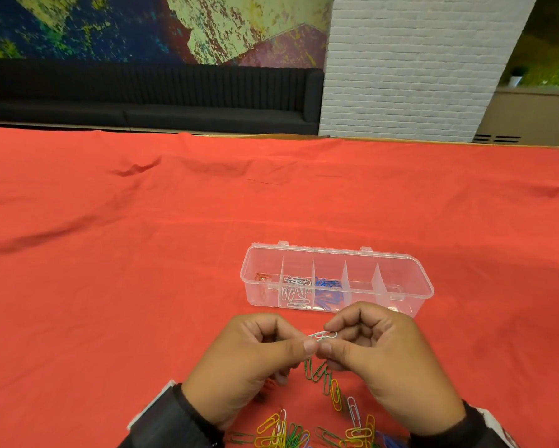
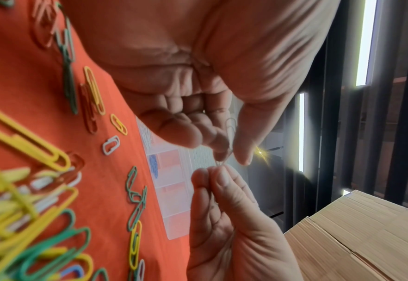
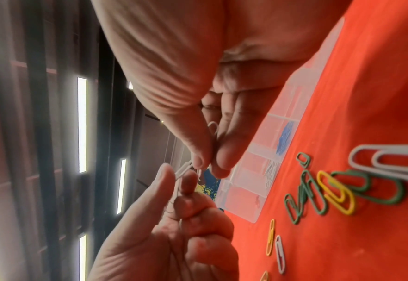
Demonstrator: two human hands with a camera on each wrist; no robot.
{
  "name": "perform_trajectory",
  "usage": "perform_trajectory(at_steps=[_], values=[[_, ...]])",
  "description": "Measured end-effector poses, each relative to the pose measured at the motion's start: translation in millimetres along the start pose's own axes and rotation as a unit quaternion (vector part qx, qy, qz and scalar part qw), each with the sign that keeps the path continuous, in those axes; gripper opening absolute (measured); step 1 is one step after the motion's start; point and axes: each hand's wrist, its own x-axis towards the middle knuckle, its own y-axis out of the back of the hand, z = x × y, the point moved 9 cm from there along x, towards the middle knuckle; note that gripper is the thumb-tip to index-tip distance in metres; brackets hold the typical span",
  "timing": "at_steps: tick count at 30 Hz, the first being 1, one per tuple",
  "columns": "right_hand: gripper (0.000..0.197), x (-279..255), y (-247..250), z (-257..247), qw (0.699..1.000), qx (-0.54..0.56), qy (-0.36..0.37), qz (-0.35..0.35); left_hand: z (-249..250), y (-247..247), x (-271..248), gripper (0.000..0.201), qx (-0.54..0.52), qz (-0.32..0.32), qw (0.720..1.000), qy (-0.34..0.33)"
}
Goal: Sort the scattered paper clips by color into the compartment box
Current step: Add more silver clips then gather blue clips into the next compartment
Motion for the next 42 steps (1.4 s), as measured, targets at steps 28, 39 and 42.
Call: perform_trajectory(at_steps=[28, 39, 42], values=[[0.014, 10, 42, 15, 0.984, 0.135, -0.057, 0.098, -21, 13, 11, 0.02, -0.161, 0.021, 0.983, 0.085], [0.011, 40, 34, -22, 0.988, 0.072, -0.084, 0.108, -25, 36, 15, 0.029, -0.27, 0.083, 0.955, 0.093], [0.005, 63, 13, -47, 0.992, -0.079, -0.048, 0.086, -24, 41, 13, 0.026, -0.285, 0.095, 0.949, 0.092]])
